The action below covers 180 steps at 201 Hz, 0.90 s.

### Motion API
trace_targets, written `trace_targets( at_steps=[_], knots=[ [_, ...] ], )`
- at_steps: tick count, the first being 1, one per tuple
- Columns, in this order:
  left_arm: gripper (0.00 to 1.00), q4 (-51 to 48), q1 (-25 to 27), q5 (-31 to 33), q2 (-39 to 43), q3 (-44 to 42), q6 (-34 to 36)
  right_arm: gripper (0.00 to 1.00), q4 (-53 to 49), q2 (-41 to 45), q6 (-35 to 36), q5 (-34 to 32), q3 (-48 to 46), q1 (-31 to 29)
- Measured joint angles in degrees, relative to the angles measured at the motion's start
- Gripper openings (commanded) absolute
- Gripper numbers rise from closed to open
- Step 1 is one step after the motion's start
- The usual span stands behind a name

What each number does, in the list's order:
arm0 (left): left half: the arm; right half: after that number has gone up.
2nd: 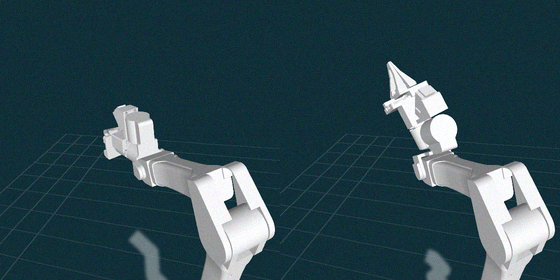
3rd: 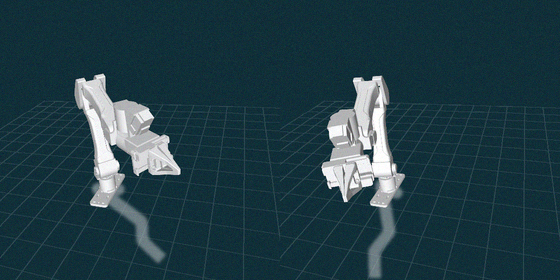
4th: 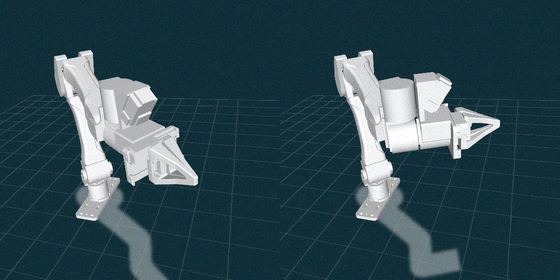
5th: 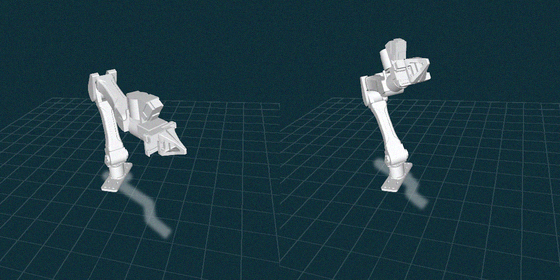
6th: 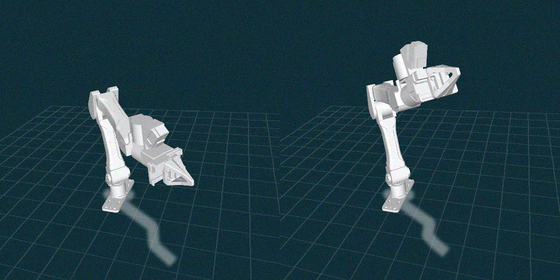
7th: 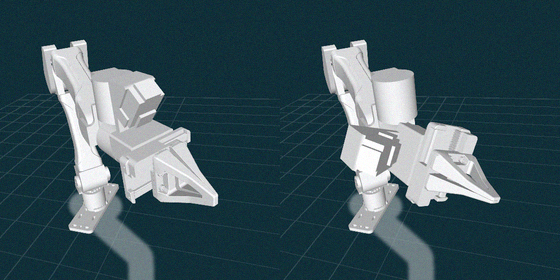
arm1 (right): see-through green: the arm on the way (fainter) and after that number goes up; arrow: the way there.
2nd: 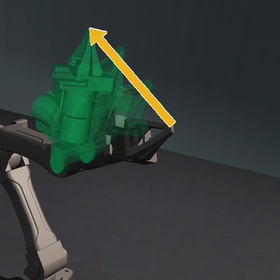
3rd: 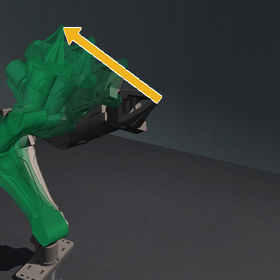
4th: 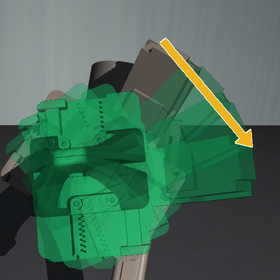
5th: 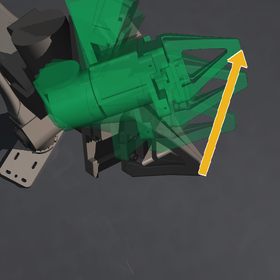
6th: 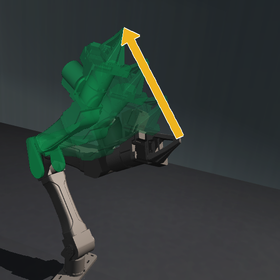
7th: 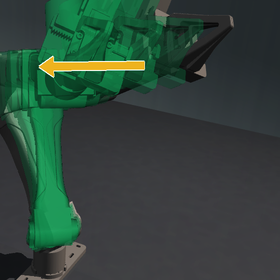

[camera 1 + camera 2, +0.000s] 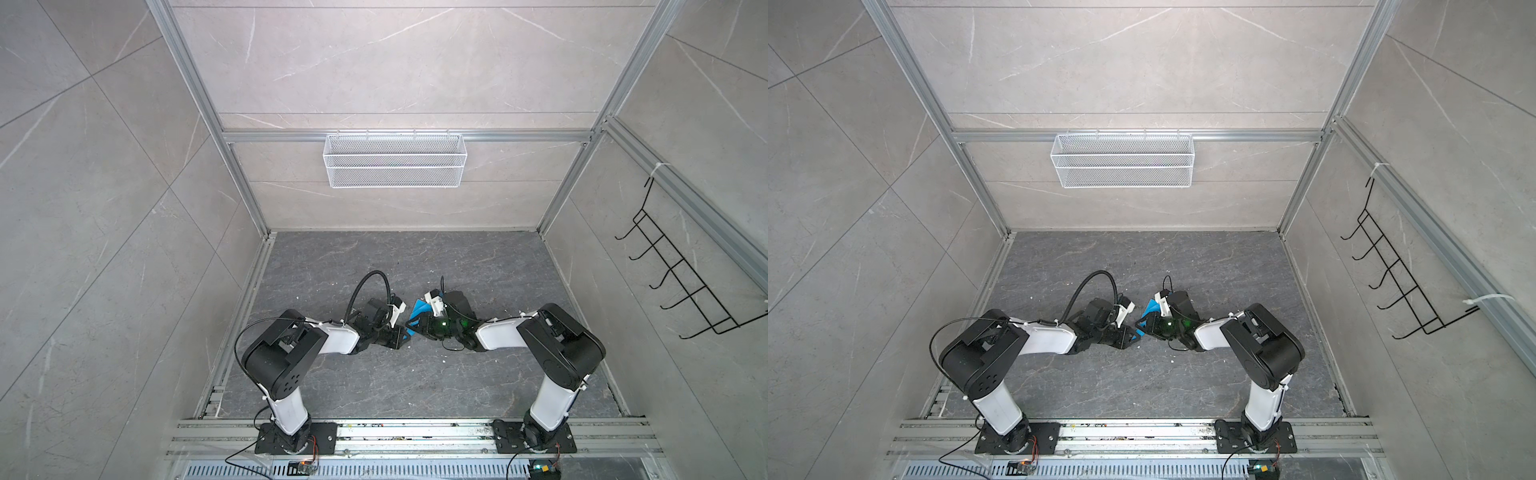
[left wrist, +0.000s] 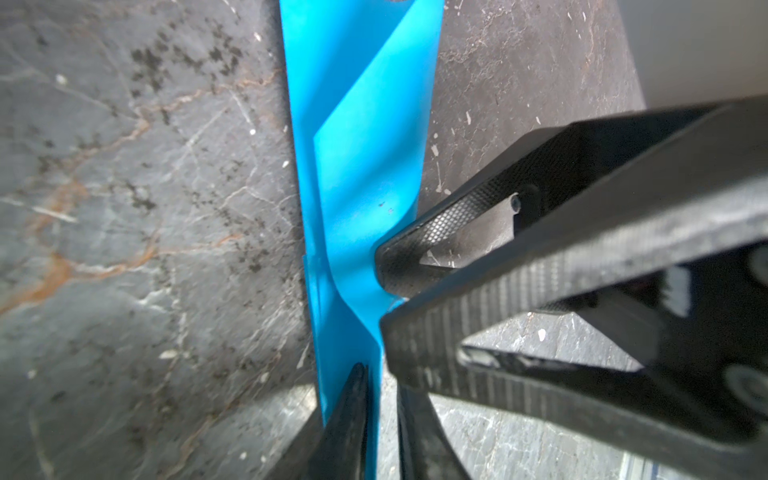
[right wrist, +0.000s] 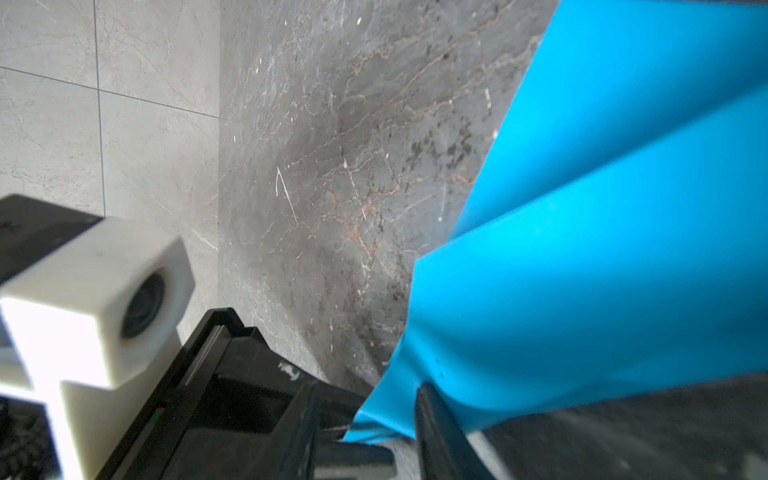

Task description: Fold a paper plane with a square sheet of paper (pick it up from the middle)

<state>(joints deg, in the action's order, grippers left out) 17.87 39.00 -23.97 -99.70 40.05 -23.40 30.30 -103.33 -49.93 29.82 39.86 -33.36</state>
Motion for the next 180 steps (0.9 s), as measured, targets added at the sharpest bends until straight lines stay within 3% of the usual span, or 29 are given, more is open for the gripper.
trace_targets(
  at_steps=[57,102,141,180],
  knots=[
    [0.04,-0.90,-0.39,-0.22,0.00,0.00,-0.68,0.43,0.00,0.04,-0.07,-0.02,-0.02,0.00],
    [0.03,-2.01,-0.39,0.44,0.50,0.00,1.75,0.56,-2.75,5.99,-0.63,-2.69,-1.68,0.24],
    [0.03,-3.50,-0.39,1.64,1.29,0.00,6.60,0.67,-12.02,14.19,-0.85,-10.08,-1.60,0.85],
    [0.03,-4.61,-0.37,4.39,2.84,-0.74,12.28,0.71,-30.60,15.87,-1.95,-16.55,4.92,1.88]
  ],
)
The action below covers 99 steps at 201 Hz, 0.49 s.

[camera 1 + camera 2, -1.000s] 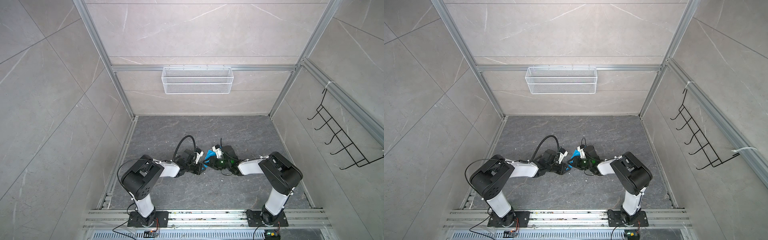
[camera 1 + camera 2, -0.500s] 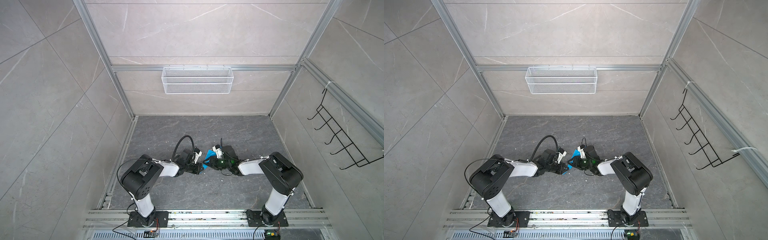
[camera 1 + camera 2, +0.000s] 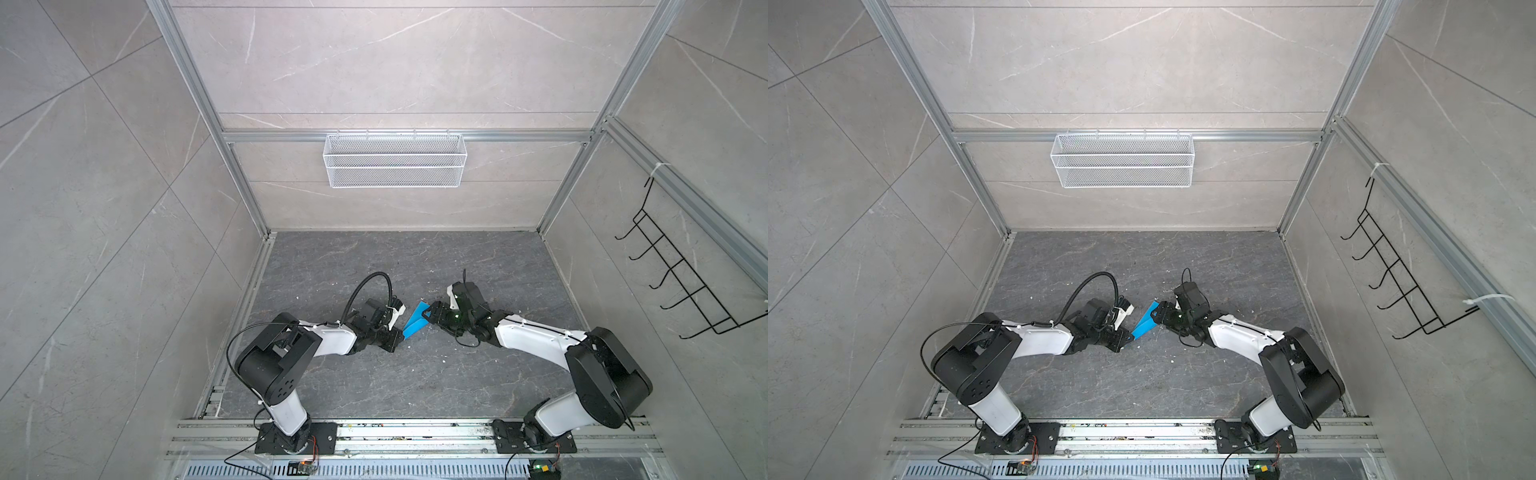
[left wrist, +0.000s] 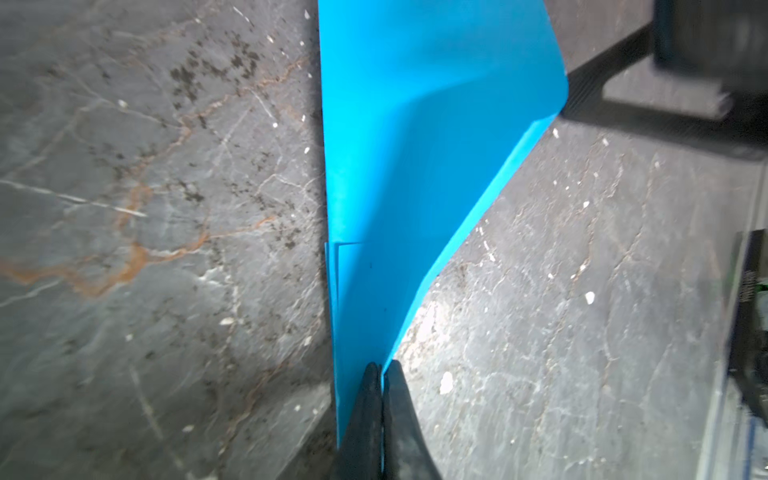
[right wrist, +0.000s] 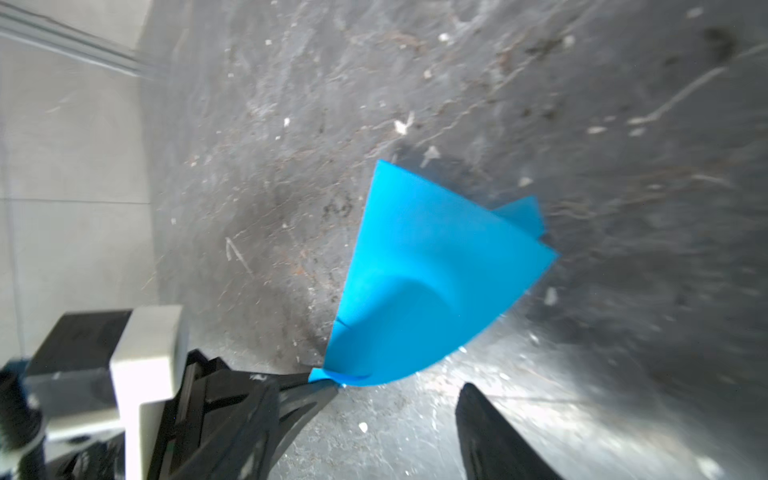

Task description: Fold a paper plane with a square sheet of paper (pick it up from the middle)

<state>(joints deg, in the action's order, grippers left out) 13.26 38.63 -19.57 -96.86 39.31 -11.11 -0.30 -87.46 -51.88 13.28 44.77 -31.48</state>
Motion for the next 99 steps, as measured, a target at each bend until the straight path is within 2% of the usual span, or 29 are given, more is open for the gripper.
trace_targets(
  at_steps=[28,84,99],
  knots=[
    [0.04,1.20,0.59,2.40,0.92,-1.31,3.54,0.71,-7.61,-0.63,-2.89,-0.63,5.09,0.07],
    [0.05,4.63,3.61,7.56,1.38,-2.84,9.55,0.72,-13.40,-4.92,-12.92,0.17,8.59,-1.29],
    [0.06,5.66,4.37,8.94,1.49,-3.37,10.64,0.69,-13.66,-5.92,-15.37,0.31,9.25,-2.36]
  ],
)
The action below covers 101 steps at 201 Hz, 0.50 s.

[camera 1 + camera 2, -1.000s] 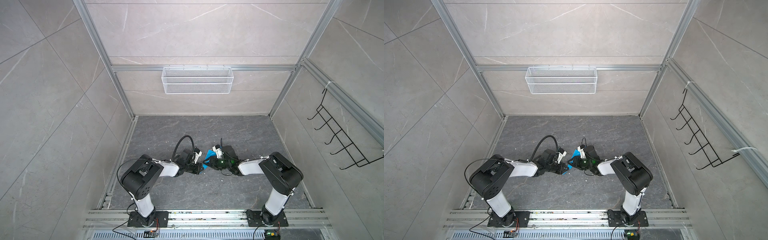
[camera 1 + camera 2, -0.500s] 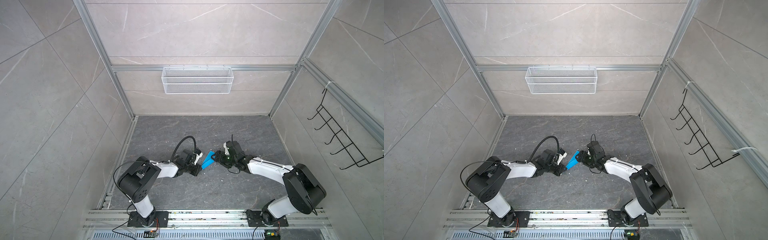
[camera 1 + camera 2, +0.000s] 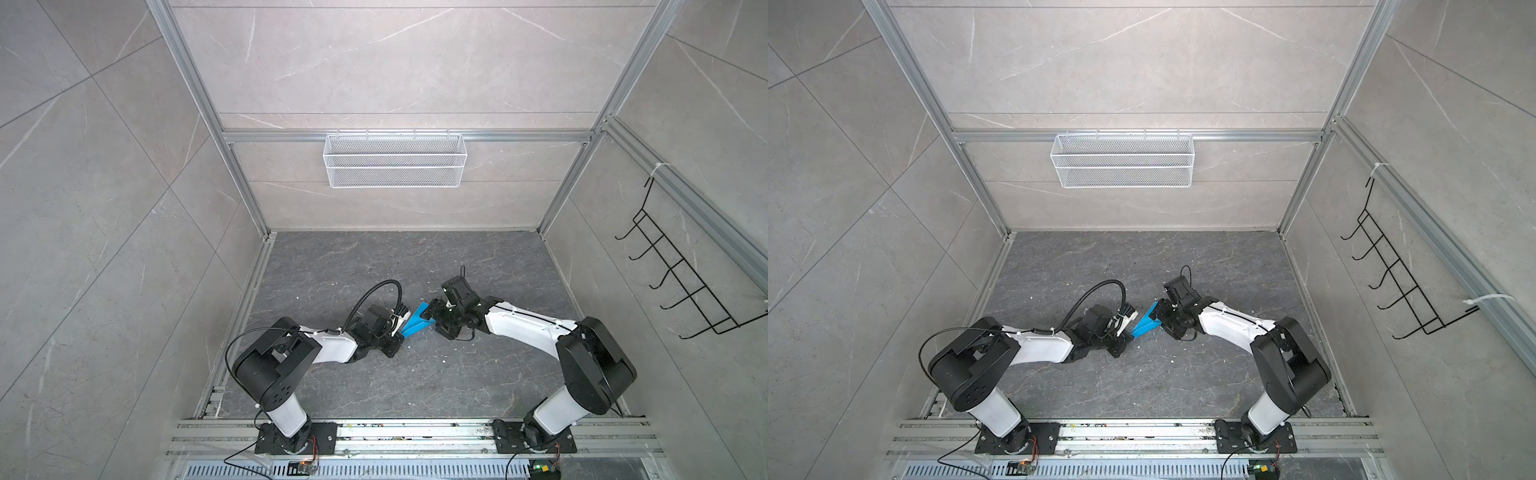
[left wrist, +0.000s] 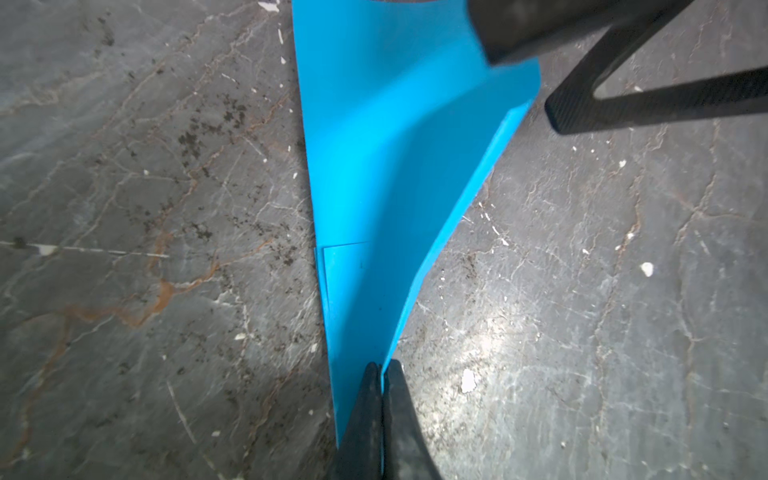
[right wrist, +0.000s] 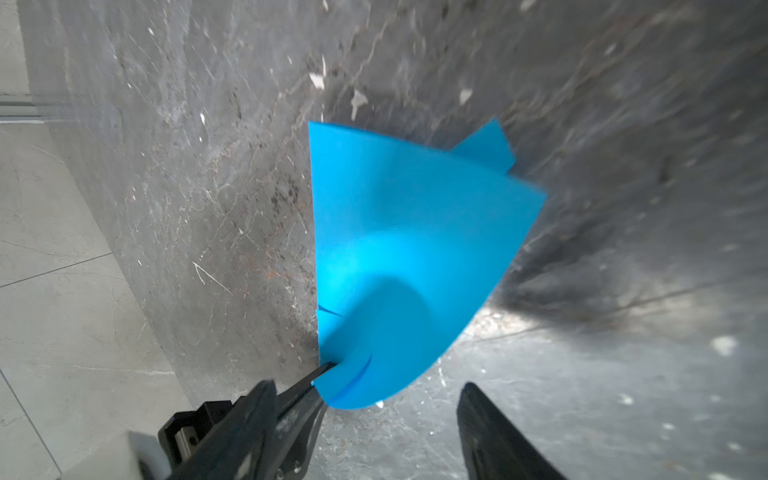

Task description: Fold a paper plane with a square sheet of paper (pick it up from the middle)

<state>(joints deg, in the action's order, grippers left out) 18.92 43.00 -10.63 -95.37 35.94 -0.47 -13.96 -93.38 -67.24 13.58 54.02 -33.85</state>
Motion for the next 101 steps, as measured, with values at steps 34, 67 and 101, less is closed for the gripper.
trace_targets(
  at_steps=[34,67,101],
  knots=[
    [0.08,1.84,1.25,2.27,0.20,-1.01,1.92,0.58,-0.11,-2.08,-4.48,0.31,0.22,-1.03],
    [0.11,2.73,2.14,3.93,0.26,-1.42,3.41,0.49,-0.31,-2.10,-7.19,0.07,0.24,-1.03],
    [0.12,4.31,2.69,4.76,0.37,-2.29,4.35,0.46,-0.63,-2.25,-8.72,-0.17,0.33,-1.03]
  ],
)
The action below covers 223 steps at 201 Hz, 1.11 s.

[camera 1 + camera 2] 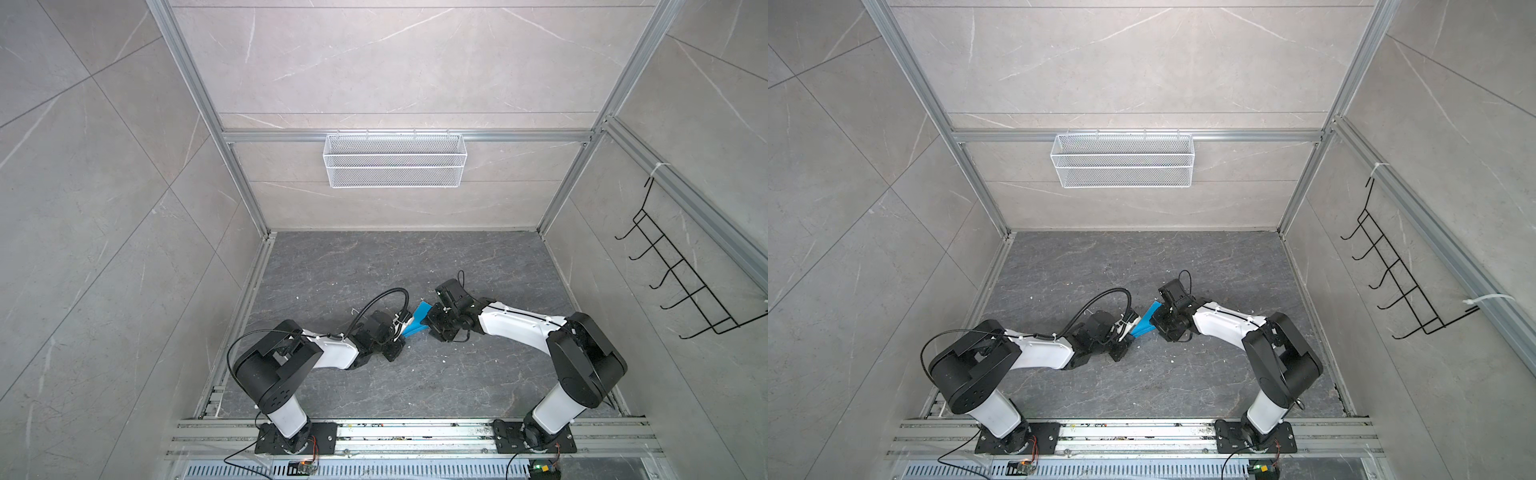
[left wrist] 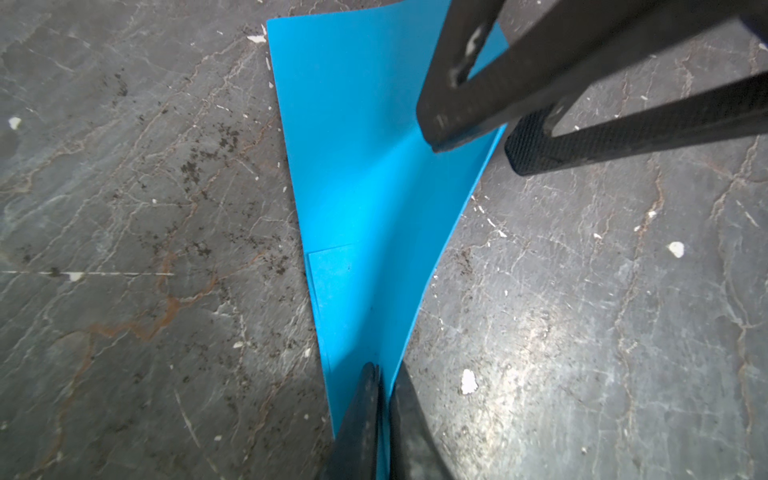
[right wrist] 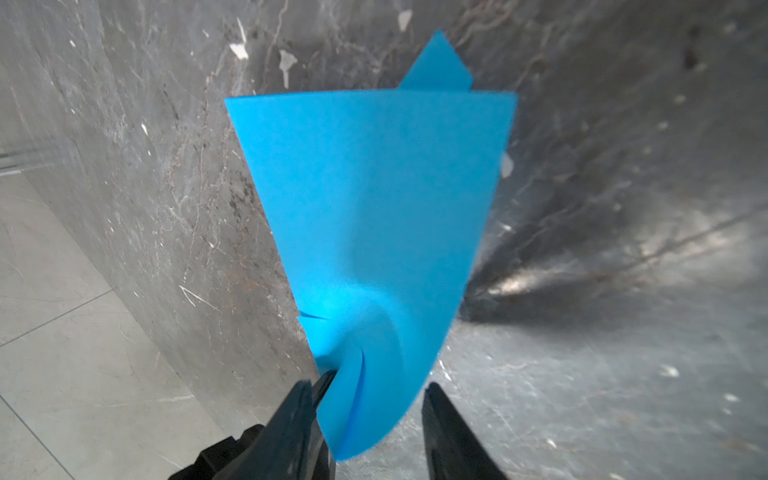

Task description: Fold a paper plane with a square sheet of paper (pick it up from the middle)

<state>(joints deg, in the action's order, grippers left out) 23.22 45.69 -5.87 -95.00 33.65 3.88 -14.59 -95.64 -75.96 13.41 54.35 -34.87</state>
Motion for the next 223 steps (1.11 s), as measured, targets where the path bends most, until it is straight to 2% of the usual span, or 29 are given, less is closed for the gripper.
trace_targets(
  at_steps=[27,55,91,115,135,186,223],
  knots=[
    [0.13,0.70,0.20,0.22,0.04,-0.37,0.63,0.40,-0.22,-1.07,-0.87,0.04,0.20,0.02],
    [0.16,1.07,0.35,0.37,0.07,-0.59,1.05,0.24,-0.22,-2.16,-1.75,0.04,0.22,0.02],
    [0.28,1.14,0.46,-0.22,0.83,-1.36,1.60,0.10,-0.20,-2.40,-2.60,0.02,0.33,0.00],
    [0.37,1.60,0.46,-0.66,2.19,-2.64,2.38,0.06,-0.17,-2.40,-2.67,0.02,0.33,0.00],
    [0.40,3.10,0.46,-1.40,2.80,-3.78,3.34,0.05,-0.20,-2.40,-2.69,0.04,0.33,0.02],
    [0.40,7.10,0.72,-3.67,2.67,-4.28,7.28,0.05,-0.28,-2.34,-2.69,0.02,0.33,0.00],
    [0.36,8.35,0.85,-4.74,0.28,-3.04,9.53,0.05,-0.87,-2.21,-2.69,0.04,0.57,0.00]
  ],
)
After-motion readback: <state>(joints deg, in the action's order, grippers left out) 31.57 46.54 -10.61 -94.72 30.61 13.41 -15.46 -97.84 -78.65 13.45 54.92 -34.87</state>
